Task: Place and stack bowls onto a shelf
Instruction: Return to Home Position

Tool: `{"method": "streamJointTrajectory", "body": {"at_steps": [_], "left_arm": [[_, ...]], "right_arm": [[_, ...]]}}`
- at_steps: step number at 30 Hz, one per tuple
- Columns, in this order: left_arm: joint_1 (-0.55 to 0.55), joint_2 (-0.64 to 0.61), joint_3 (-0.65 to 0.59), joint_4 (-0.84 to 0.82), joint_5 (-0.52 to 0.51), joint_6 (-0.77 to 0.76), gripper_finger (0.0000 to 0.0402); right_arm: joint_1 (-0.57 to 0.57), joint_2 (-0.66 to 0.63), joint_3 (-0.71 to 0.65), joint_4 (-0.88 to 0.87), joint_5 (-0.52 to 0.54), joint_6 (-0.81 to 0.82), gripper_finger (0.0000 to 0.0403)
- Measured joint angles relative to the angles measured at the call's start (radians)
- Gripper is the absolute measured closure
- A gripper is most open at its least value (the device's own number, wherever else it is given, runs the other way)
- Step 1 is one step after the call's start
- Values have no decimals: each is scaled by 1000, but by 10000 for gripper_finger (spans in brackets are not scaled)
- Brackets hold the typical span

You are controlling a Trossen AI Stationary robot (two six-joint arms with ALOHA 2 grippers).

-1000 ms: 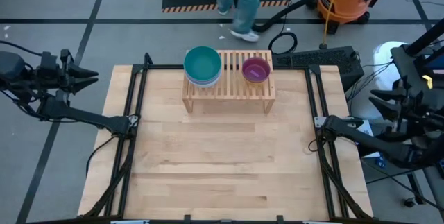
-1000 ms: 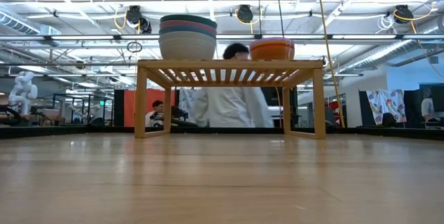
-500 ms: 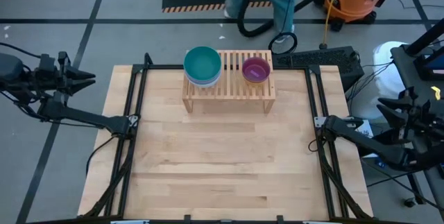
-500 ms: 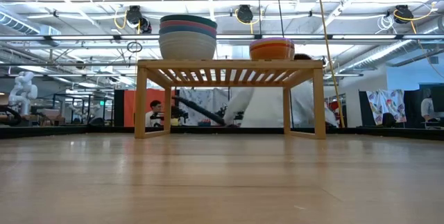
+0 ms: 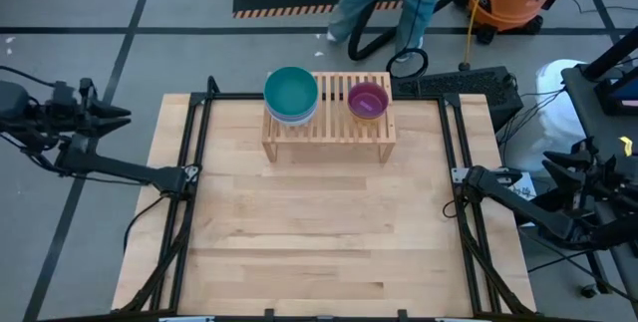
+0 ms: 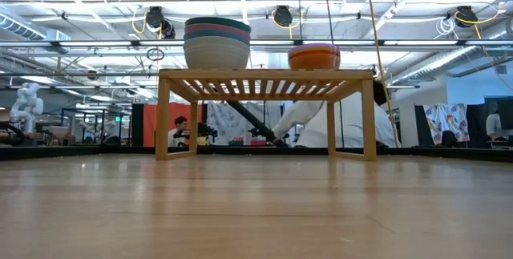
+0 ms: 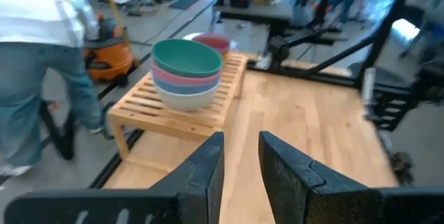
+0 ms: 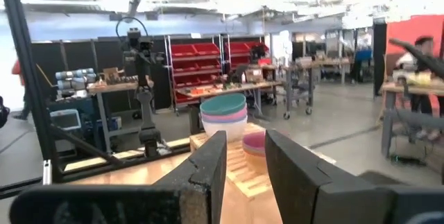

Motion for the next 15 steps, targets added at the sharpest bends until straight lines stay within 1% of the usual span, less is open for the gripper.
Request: {"method": "streamJointTrajectory", "body": {"at_steps": [2, 8, 15], "left_arm": [[7, -37, -4, 2, 24, -2, 307], [59, -143, -23, 21, 40, 23, 307], [125, -250, -53, 19, 137, 94, 307]], "right_arm": [[-2, 1, -2, -10, 0, 14, 310], [-6, 2, -24, -7, 0, 55, 310], [-6, 2, -54, -7, 1, 62, 310]]}}
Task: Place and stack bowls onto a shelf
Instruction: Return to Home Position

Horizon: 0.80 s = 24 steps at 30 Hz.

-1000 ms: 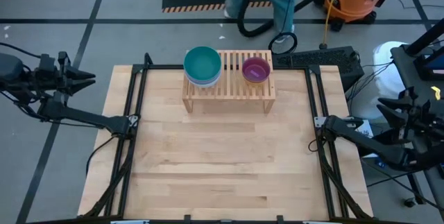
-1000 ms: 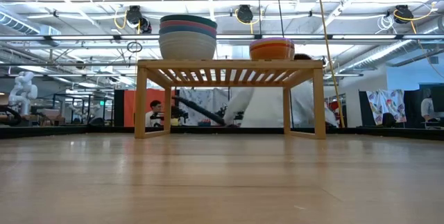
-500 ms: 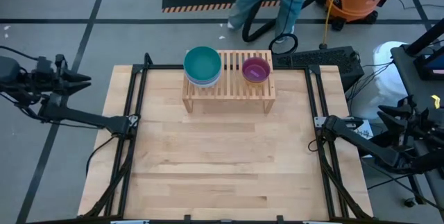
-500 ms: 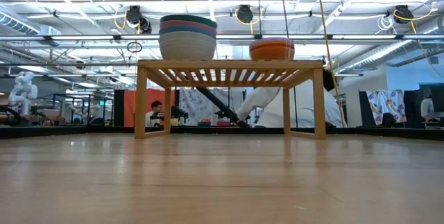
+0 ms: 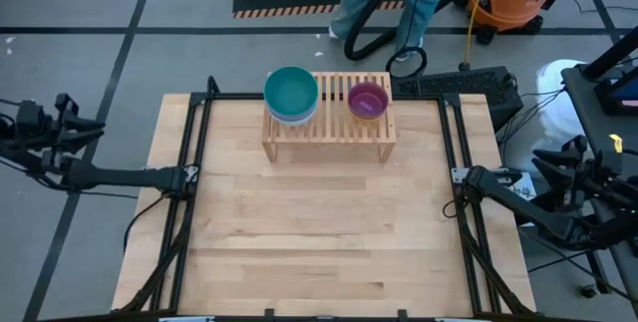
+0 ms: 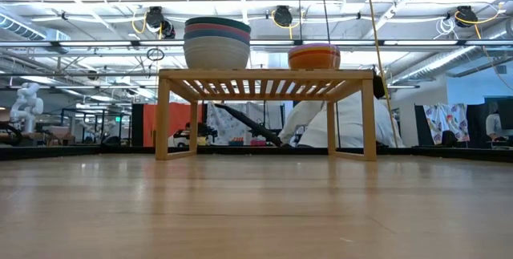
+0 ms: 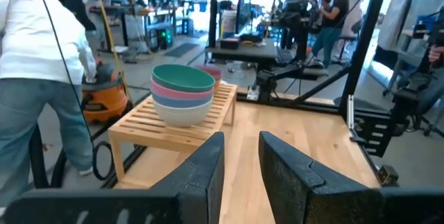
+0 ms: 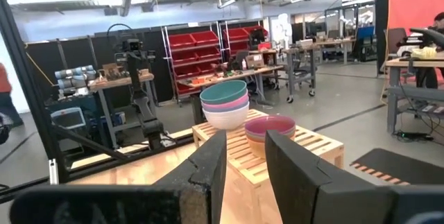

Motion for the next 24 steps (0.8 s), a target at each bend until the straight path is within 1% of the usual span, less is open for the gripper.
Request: {"method": "streamJointTrajectory", "body": {"at_steps": [4, 14, 17, 21, 24], "left_arm": [[45, -72, -21, -23, 29, -5, 307], [163, -241, -48, -19, 83, -7, 307], [202, -240, -47, -15, 90, -1, 307], [242, -241, -61, -15, 141, 70, 307], [262, -240, -64, -19, 144, 74, 307]], "right_arm": [[0, 0, -14, 0, 2, -1, 310], [0, 0, -57, 20, 2, 0, 310], [0, 0, -77, 57, 2, -15, 310], [0, 0, -99, 92, 2, -57, 310], [0, 0, -108, 99, 1, -72, 310]]}}
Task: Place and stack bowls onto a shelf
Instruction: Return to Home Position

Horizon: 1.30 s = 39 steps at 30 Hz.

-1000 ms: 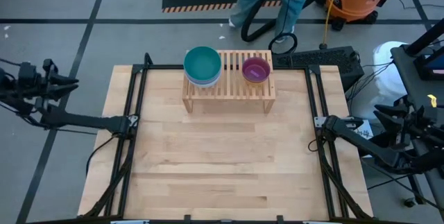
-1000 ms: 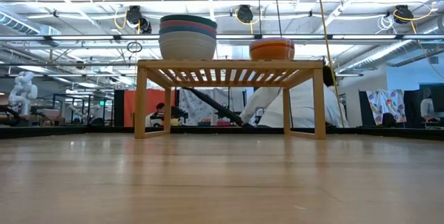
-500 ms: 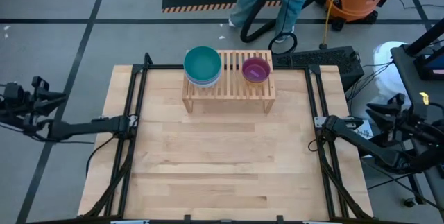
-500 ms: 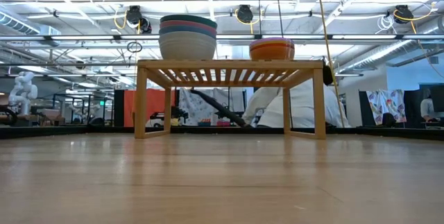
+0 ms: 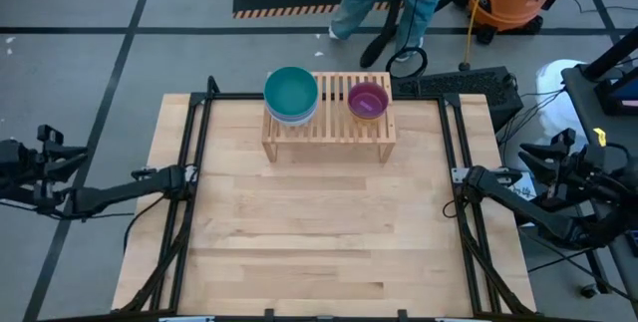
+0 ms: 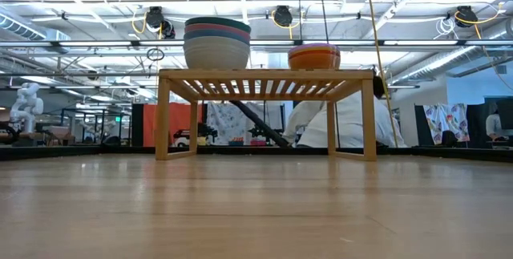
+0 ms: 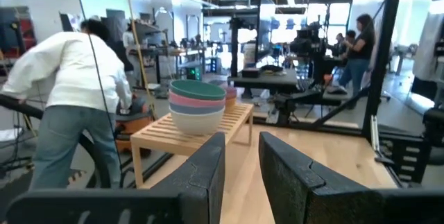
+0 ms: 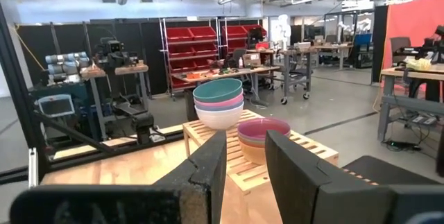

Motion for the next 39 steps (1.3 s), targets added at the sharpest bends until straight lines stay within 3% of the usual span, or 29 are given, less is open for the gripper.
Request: {"method": "streamJointTrajectory", "body": {"at_steps": [12, 17, 21, 39], "left_arm": [[27, -1, 0, 5, 26, -12, 307], [26, -1, -37, 111, 49, 36, 307], [26, -1, -102, 175, 94, 98, 307], [24, -2, -538, 512, 97, 111, 307]], "right_arm": [[0, 0, -1, 6, -7, -29, 310], [0, -1, -48, 110, -38, -58, 310], [1, -1, -130, 222, -88, -101, 310], [6, -2, -563, 631, -118, -108, 310]]}}
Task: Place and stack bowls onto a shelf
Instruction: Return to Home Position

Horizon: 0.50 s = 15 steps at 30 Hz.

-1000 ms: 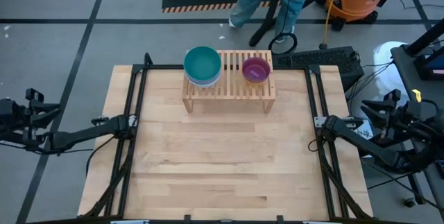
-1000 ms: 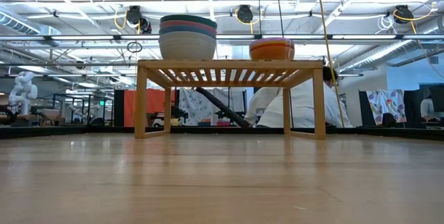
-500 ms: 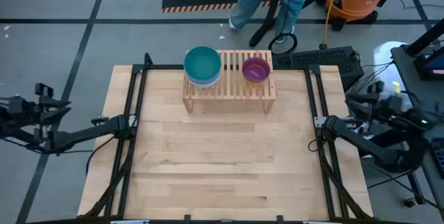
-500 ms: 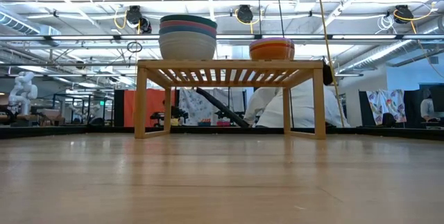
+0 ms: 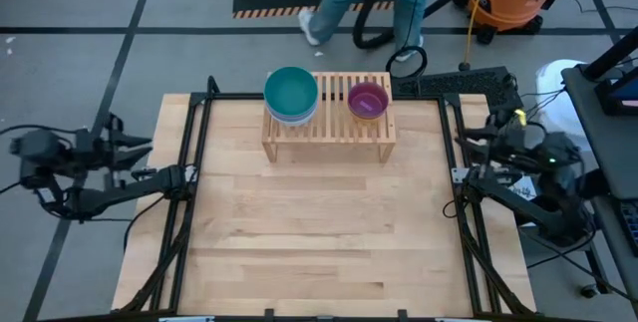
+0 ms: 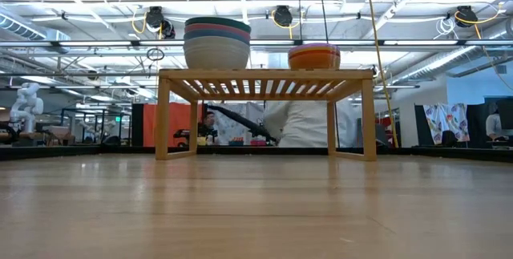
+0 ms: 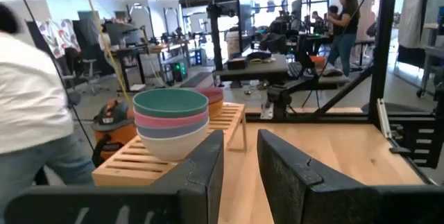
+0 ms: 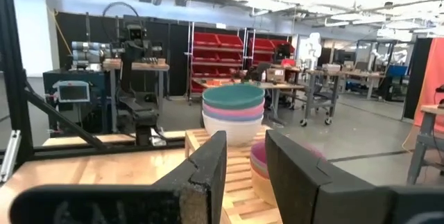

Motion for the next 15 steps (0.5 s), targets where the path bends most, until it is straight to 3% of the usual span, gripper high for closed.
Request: {"method": "streamJointTrajectory", "body": {"at_steps": [6, 15], "left_arm": [[0, 0, -141, 114, 4, -1, 307], [0, 0, -343, 301, 89, -34, 307]], "right_arm": [[0, 0, -129, 118, 0, 8, 310], [0, 0, -316, 309, -52, 46, 310]]}}
